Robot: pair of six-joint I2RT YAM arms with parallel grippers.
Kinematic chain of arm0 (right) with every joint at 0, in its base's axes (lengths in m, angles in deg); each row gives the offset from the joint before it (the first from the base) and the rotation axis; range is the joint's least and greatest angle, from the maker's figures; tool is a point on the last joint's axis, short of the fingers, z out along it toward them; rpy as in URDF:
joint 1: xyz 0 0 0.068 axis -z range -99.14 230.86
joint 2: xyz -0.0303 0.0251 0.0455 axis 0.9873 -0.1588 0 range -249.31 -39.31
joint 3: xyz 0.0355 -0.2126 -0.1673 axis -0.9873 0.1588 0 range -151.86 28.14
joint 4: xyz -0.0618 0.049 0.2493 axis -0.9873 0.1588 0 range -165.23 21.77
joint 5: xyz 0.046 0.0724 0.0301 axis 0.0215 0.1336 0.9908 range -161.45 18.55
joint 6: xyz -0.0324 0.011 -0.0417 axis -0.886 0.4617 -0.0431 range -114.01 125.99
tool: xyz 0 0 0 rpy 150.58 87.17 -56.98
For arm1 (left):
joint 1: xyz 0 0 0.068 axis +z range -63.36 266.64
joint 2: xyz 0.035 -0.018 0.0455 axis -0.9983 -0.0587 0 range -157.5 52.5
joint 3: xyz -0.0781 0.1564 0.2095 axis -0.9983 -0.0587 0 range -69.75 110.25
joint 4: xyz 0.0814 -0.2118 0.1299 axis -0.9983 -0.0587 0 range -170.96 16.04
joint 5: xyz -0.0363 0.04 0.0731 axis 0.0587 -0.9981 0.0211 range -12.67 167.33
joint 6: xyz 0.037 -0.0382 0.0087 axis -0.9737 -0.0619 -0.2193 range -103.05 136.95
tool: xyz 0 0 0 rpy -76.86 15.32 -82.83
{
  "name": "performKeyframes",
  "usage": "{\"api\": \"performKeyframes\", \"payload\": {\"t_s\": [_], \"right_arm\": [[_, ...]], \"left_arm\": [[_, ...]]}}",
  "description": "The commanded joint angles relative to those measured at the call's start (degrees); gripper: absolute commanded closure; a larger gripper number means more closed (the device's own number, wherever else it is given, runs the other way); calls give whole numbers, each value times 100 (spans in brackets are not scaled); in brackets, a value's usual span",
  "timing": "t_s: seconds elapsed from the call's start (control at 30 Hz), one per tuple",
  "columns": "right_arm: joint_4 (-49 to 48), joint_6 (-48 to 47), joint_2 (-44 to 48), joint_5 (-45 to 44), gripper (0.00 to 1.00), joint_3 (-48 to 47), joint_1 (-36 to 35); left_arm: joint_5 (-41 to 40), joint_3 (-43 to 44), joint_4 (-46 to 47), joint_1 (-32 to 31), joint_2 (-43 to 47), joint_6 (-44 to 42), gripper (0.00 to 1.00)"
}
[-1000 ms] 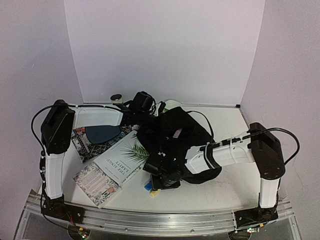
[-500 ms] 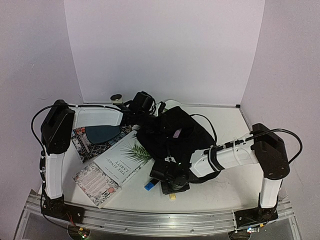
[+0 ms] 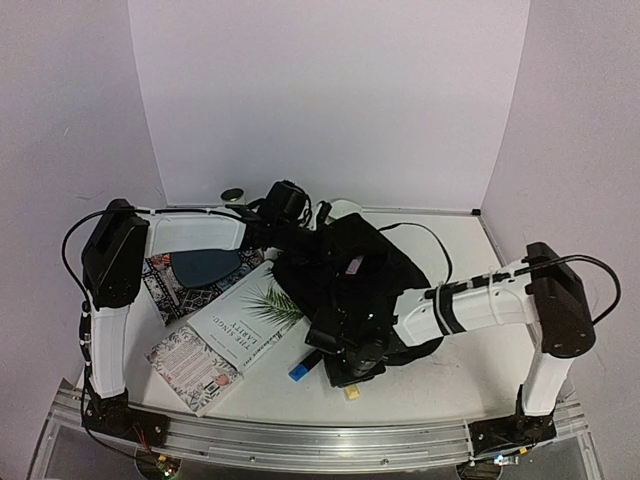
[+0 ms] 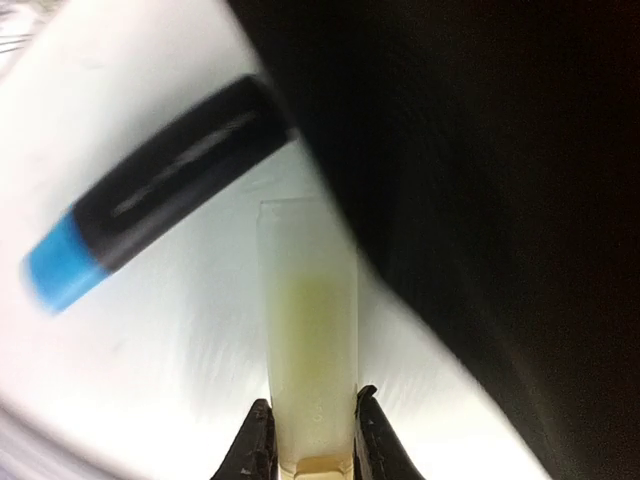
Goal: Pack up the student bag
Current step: Pick up the pen from the center of the board, then place the pen in the lower front pocket of the bag.
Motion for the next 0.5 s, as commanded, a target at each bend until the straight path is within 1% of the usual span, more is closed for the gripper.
{"api": "performKeyframes", "payload": {"t_s": [0.0, 0.2, 0.47], "right_arm": [[533, -488, 712, 262, 100, -459, -11], [631, -698, 1135, 356, 100, -842, 150], [617, -927, 1621, 754, 100, -1141, 1005]], "left_arm": [[-64, 382, 199, 87, 281, -5, 100], [-84, 401, 195, 87, 268, 20, 100], [-84, 363, 198, 87, 316, 61, 100]]}}
